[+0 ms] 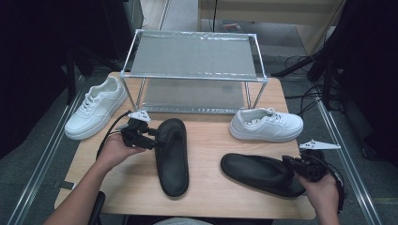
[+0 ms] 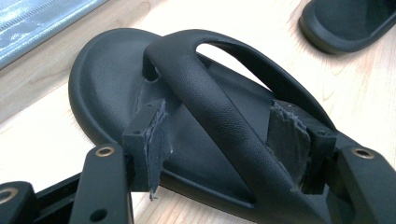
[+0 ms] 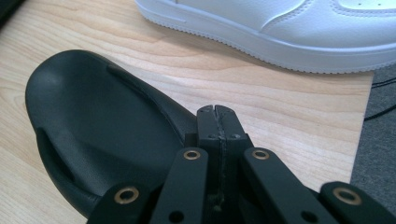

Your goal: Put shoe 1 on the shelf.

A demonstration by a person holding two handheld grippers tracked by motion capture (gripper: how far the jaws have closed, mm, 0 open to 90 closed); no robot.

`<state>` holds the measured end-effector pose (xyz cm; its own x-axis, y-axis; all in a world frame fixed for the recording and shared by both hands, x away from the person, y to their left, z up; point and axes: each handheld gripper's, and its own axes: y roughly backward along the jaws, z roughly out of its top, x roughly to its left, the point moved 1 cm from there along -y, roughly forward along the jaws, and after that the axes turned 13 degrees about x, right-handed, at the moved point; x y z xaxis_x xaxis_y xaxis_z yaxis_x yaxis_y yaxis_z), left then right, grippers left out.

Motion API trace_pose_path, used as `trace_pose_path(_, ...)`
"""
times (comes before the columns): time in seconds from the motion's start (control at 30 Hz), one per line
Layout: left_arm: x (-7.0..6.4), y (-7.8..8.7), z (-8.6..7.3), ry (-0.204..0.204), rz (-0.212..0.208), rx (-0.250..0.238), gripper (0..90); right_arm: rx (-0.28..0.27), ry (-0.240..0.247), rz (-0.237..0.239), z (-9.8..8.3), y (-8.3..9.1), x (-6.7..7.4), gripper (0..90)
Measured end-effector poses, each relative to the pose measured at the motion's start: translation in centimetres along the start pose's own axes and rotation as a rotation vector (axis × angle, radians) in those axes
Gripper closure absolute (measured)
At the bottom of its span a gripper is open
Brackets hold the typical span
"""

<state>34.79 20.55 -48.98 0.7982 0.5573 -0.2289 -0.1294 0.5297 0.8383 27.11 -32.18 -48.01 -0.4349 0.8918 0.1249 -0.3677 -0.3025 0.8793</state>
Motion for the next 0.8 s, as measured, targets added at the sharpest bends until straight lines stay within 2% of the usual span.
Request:
trace_pose_path(0.5,0.0,0.0,0.0,0.000,0.000,0.002,38.8,-0.001,0.064,0.038,1.3,-1.2,2.2,90.0)
trace_pose_path(0.8,0.0,-0.1,0.0,-0.003,0.000,0.005,38.8,-0.006,0.099,0.041,2.3,-2.0,3.5,90.0)
